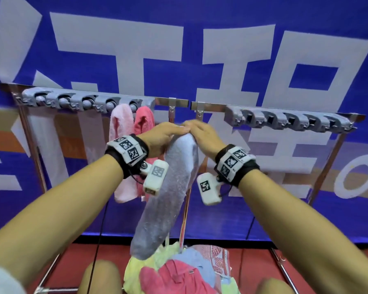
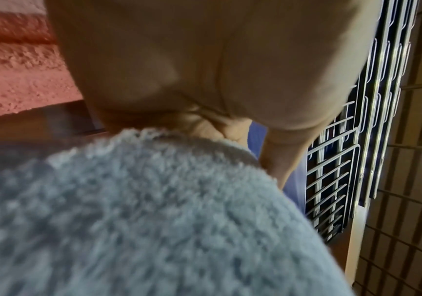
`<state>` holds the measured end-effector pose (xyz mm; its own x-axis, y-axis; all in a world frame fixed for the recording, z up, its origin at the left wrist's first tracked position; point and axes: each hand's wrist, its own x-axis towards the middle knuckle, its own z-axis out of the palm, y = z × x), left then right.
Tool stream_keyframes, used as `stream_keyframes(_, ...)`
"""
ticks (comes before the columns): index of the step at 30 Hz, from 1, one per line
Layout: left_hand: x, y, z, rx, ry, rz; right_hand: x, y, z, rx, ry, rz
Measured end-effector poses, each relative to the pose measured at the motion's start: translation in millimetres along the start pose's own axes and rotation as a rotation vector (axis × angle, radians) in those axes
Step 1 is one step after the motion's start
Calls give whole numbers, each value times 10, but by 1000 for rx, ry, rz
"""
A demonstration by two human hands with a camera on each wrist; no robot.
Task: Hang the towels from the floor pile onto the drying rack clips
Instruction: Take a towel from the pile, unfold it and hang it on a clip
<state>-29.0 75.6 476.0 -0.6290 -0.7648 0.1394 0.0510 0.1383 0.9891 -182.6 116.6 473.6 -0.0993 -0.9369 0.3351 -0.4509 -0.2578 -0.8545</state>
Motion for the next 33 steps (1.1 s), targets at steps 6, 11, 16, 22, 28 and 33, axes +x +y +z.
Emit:
stream_keyframes(6, -161, 45, -208, 46, -26, -52, -101, -78, 183, 478, -270, 247)
stream_keyframes(11, -224, -21, -338, 29, -13, -71, 29, -146, 154, 402, -213, 134)
stream_keyframes(16, -266, -37, -468, -43, 14, -94, 187, -44, -209, 509, 101, 167)
stream_keyframes(22, -231, 77, -338, -44, 18, -68, 29, -54, 15, 307, -201, 169)
stream_keyframes(28, -315, 74, -477, -18, 23, -87, -18, -236, 446, 440, -333, 273)
stream_keyframes(33, -486, 42, -777, -96, 84, -53, 71, -316, 665, 598, -452, 303)
